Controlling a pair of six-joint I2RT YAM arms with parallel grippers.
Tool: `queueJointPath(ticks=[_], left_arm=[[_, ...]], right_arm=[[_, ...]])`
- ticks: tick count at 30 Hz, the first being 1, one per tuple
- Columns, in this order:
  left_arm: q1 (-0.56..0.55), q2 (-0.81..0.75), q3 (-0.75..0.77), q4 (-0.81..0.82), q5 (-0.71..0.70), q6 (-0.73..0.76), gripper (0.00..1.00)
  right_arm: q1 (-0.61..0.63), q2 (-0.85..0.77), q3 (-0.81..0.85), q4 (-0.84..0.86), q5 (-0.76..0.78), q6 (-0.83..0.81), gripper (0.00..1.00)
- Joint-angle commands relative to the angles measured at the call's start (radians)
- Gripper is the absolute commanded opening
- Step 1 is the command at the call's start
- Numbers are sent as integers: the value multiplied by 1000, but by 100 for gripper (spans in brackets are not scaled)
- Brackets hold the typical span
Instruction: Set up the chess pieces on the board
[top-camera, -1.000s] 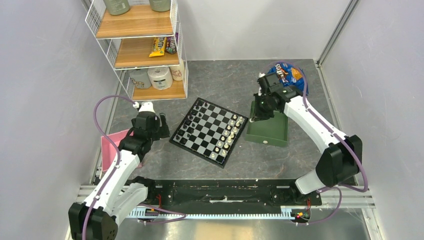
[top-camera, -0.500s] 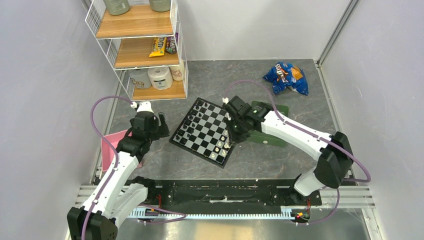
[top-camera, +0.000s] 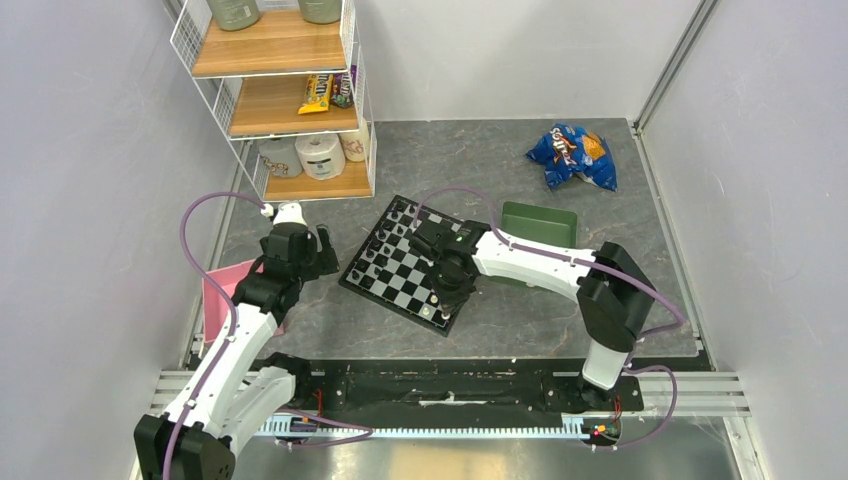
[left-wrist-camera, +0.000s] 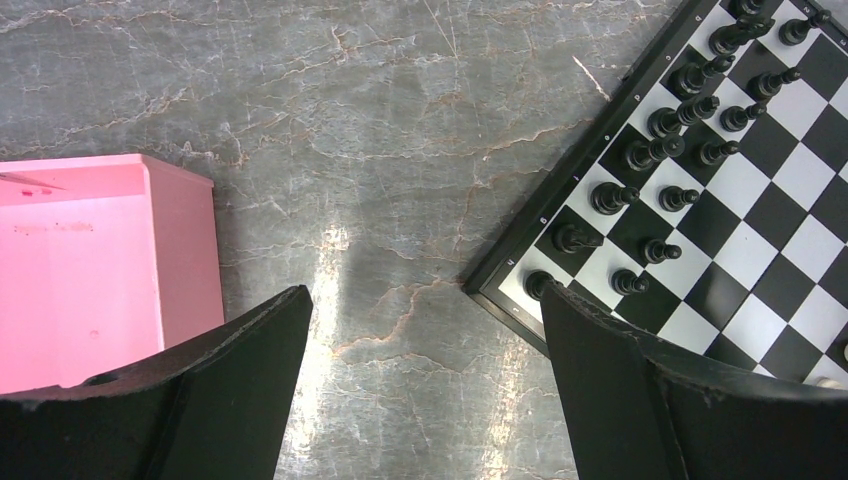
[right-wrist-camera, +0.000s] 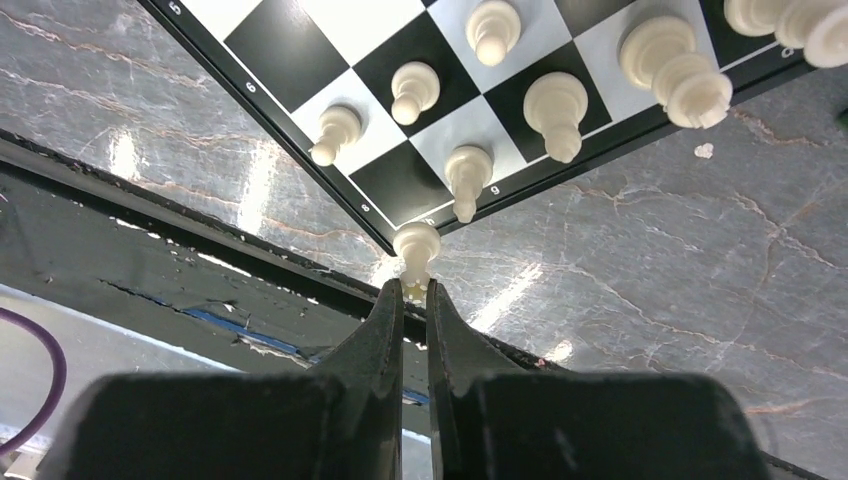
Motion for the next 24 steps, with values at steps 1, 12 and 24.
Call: queueJointPath(ticks=[1, 12, 24], left_arm=[[3, -3, 28, 25, 3, -20, 92], [2, -3, 29, 29, 9, -14, 92], [2, -19, 23, 32, 0, -15, 92]], right_arm=[[4, 17, 62, 8, 15, -15, 10], [4, 76, 71, 28, -14, -28, 10], [4, 93, 71, 47, -25, -34, 10]])
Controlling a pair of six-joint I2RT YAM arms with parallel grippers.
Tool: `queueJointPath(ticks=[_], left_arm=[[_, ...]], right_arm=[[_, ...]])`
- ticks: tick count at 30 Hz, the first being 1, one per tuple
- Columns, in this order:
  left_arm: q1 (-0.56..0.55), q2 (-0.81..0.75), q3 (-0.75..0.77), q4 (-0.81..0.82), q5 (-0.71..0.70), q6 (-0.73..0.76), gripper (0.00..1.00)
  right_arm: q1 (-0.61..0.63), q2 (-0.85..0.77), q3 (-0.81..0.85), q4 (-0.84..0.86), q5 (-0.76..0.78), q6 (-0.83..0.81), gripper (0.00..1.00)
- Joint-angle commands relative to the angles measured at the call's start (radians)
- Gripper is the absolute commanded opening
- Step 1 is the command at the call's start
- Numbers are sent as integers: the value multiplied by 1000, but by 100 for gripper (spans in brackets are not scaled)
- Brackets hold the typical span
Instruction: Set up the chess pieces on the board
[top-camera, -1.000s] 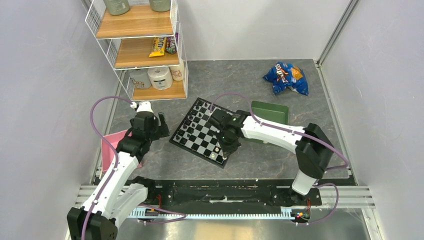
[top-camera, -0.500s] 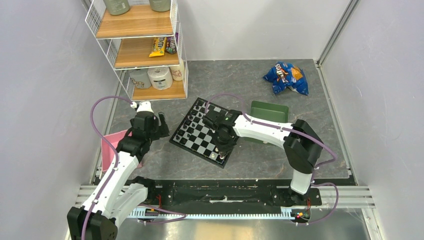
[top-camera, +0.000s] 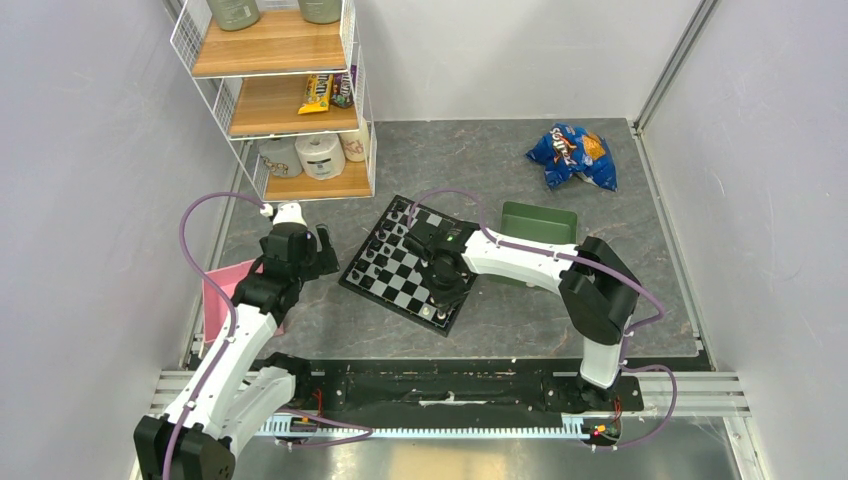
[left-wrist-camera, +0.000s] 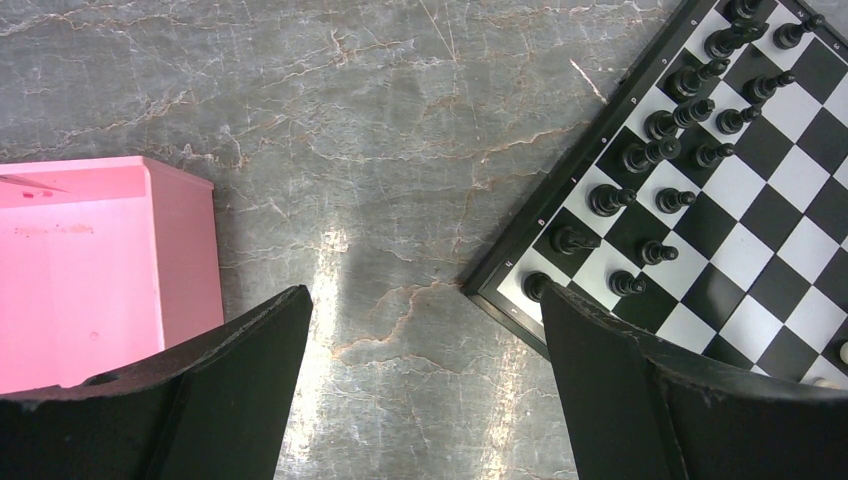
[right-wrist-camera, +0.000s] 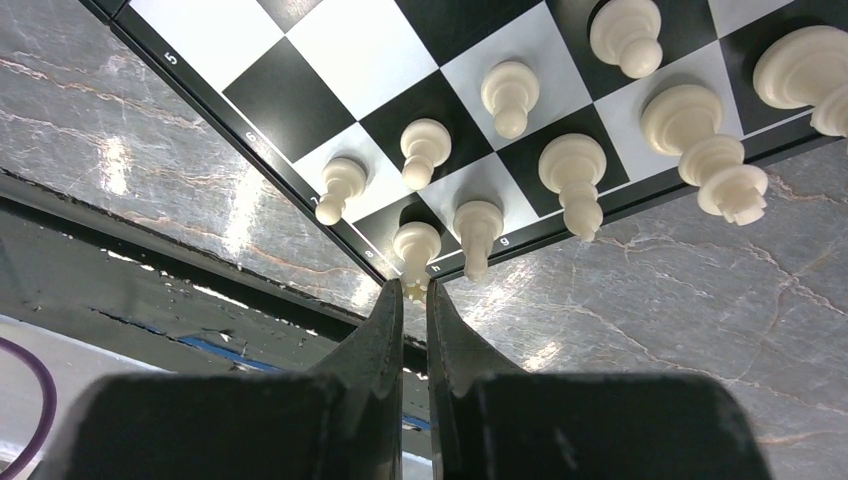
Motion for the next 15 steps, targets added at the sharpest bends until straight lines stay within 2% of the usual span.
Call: queueJointPath(ticks=[1, 15], left_arm=[[2, -14, 23, 30, 0, -14, 92], [2, -18, 21, 27, -3, -15, 92]], right_arm=[[4, 9, 34, 15, -18, -12, 10], [3, 22, 20, 17, -32, -21, 12]])
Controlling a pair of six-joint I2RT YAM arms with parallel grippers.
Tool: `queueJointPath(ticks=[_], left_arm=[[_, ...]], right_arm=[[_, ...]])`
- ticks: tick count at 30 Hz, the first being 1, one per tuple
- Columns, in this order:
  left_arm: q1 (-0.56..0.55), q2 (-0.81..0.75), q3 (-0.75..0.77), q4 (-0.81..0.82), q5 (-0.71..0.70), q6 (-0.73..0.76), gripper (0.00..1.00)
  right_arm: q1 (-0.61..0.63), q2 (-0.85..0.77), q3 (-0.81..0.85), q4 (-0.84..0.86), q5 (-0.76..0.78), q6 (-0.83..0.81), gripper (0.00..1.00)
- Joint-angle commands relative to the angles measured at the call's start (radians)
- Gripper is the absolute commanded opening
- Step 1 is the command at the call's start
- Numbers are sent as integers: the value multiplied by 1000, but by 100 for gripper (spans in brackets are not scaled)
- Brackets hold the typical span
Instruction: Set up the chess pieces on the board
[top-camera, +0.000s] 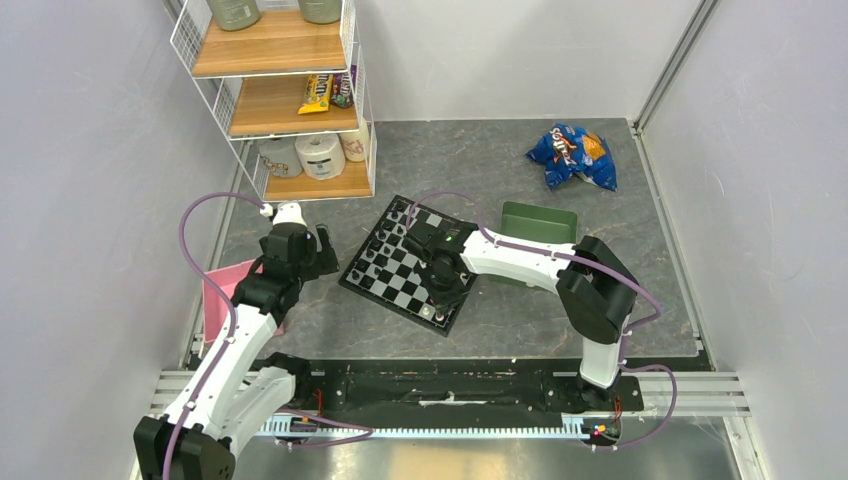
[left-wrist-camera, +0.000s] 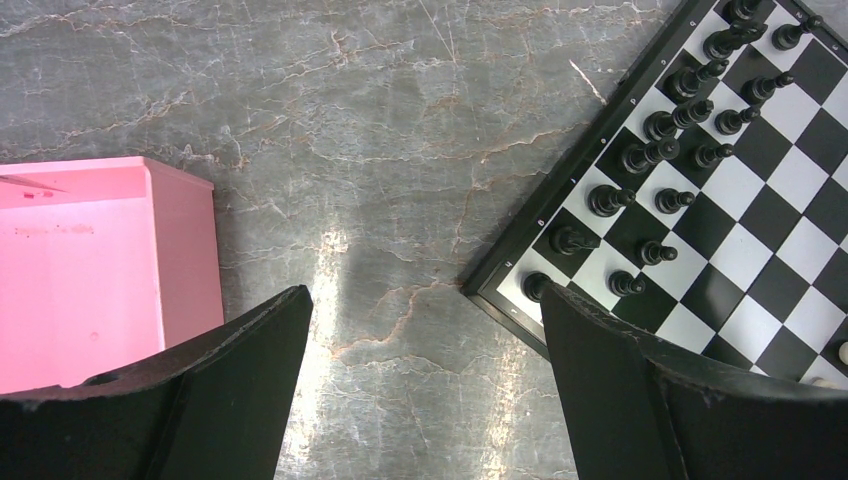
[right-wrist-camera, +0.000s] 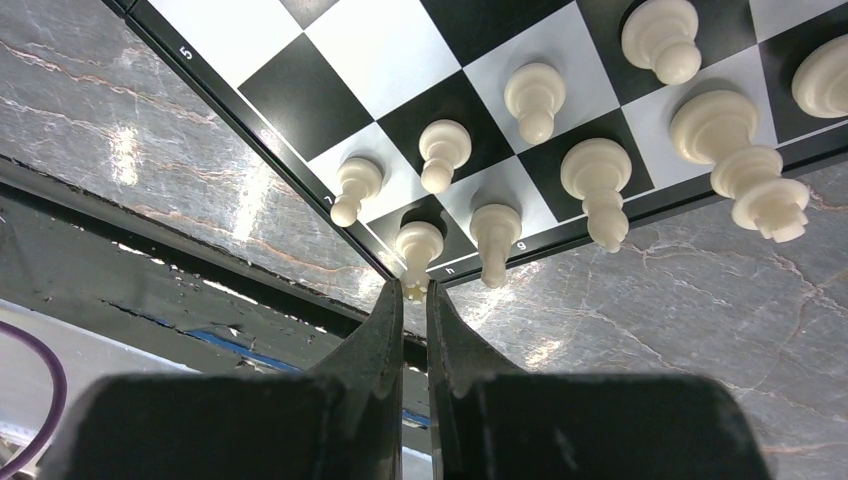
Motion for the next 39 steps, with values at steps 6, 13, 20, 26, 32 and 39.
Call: queueJointPath(ticks=[6, 13, 20, 26, 32, 39], left_arm=[[2, -15, 20, 25, -1, -19, 92], [2, -17, 20, 25, -3, -19, 92], [2, -15, 21, 26, -5, -19, 92], [3, -10, 23, 27, 0, -19, 92], [2, -7, 24, 27, 5, -19, 92], [2, -7, 23, 26, 1, -20, 92]], right_arm=[[3, 9, 19, 9, 9, -14, 29], [4, -1, 50, 0, 13, -18, 43], [0, -110, 78, -33, 82, -21, 47], [-84, -326, -38, 9, 370, 97, 65], [-275, -403, -156, 31, 342, 167, 68], [-337, -381, -198, 93, 231, 148, 67]])
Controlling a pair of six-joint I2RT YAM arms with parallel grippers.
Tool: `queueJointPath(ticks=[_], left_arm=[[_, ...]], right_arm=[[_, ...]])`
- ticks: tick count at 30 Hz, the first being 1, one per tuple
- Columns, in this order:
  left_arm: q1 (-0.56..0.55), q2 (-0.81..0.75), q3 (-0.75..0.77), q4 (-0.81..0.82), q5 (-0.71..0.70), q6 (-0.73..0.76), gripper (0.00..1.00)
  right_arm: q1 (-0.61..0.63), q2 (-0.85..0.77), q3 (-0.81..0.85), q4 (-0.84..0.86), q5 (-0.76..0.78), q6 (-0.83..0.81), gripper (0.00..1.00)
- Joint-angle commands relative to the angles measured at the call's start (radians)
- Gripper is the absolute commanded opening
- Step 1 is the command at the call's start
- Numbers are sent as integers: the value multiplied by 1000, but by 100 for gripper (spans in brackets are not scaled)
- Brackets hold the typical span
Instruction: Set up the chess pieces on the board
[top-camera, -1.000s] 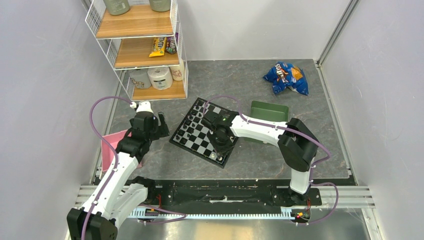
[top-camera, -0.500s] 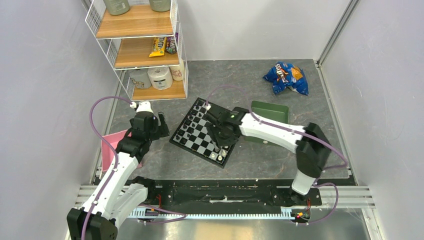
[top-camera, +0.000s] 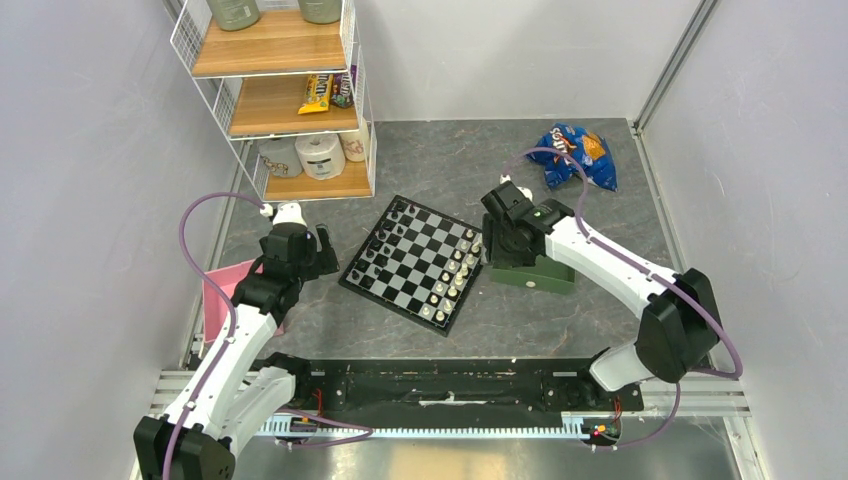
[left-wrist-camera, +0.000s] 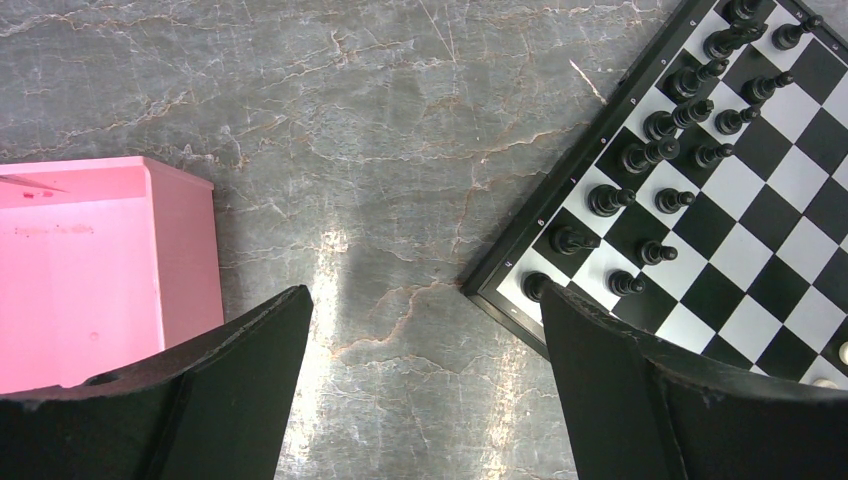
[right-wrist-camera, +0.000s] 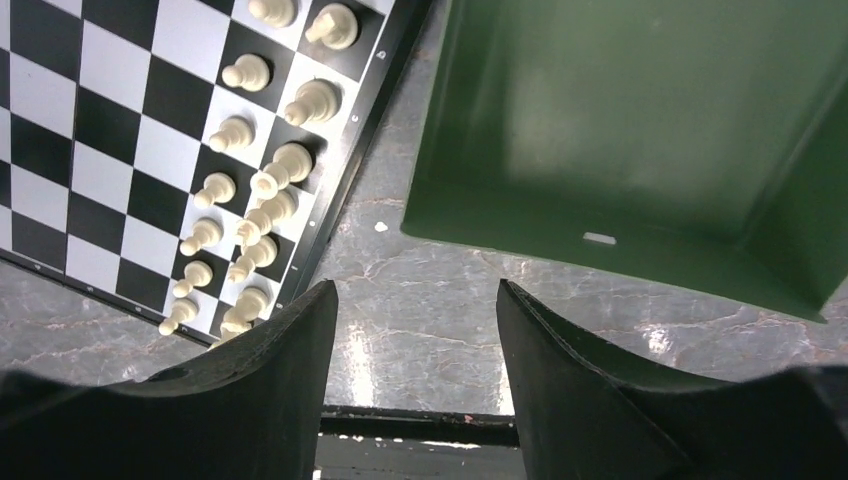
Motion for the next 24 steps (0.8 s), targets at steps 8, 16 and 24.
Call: queueJointPath(ticks=[8, 16, 24], left_arm=[[2, 0, 23, 27, -2, -19, 92], [2, 15, 28, 28, 0, -18, 92], [2, 23, 27, 32, 0, -16, 92]], right_arm=[[-12, 76, 35, 106, -55, 17, 55], [-32, 129, 50, 139, -50, -16, 33], [-69, 212, 45, 93, 99, -79, 31]])
